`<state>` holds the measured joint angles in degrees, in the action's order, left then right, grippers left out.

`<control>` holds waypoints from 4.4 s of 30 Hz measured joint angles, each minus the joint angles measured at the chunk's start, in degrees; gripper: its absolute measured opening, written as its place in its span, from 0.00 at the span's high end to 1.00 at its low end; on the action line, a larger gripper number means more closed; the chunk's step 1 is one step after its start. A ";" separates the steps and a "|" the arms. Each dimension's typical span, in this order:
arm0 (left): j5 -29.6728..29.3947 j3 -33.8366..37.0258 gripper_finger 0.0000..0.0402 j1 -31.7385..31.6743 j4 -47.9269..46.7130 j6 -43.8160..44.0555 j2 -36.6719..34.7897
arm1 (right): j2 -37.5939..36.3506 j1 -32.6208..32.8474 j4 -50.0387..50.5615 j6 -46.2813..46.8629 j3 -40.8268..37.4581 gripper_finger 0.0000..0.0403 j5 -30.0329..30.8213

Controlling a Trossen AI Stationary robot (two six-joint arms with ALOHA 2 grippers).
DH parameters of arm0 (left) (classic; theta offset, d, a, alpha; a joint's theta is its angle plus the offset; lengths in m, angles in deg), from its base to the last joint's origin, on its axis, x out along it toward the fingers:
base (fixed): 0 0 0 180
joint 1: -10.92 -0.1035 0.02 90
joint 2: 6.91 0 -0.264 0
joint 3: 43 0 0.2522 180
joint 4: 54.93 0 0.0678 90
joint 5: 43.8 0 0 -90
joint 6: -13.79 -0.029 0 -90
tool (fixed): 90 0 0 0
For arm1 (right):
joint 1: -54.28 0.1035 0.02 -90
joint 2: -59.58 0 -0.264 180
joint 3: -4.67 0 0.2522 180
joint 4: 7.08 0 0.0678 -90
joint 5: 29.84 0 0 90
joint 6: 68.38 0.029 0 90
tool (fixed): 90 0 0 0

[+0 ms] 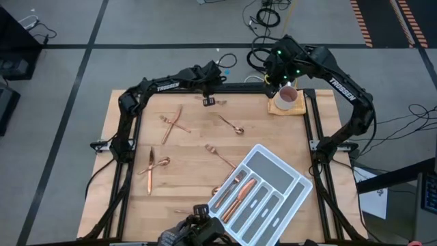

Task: Sort silverware
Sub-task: Put the gold fork into the silverware tray

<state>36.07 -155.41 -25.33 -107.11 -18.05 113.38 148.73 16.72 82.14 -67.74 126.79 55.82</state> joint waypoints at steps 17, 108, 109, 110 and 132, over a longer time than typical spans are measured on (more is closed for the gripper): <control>13.08 -0.05 0.61 -0.11 -10.28 -5.36 0.44 | 0.00 -0.29 0.31 -3.71 0.00 0.60 -0.09; 11.89 -8.55 1.00 -0.38 -21.39 3.71 -2.26 | -0.07 -0.68 -6.04 11.42 -4.26 0.60 8.50; 10.88 -8.55 1.00 0.02 -20.78 6.62 -3.70 | -0.07 -0.61 -7.60 12.60 -6.31 0.60 8.45; 10.11 -8.55 1.00 0.54 -19.92 9.20 -5.00 | -0.23 -0.32 -10.09 13.74 -8.88 0.60 8.06; 3.58 -8.68 1.00 10.68 -17.30 23.36 -13.22 | -3.13 4.33 -62.95 31.48 -34.71 0.59 -6.14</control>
<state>39.66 -164.09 -14.64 -124.41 5.32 100.16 145.60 21.05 19.19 -36.26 92.08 49.69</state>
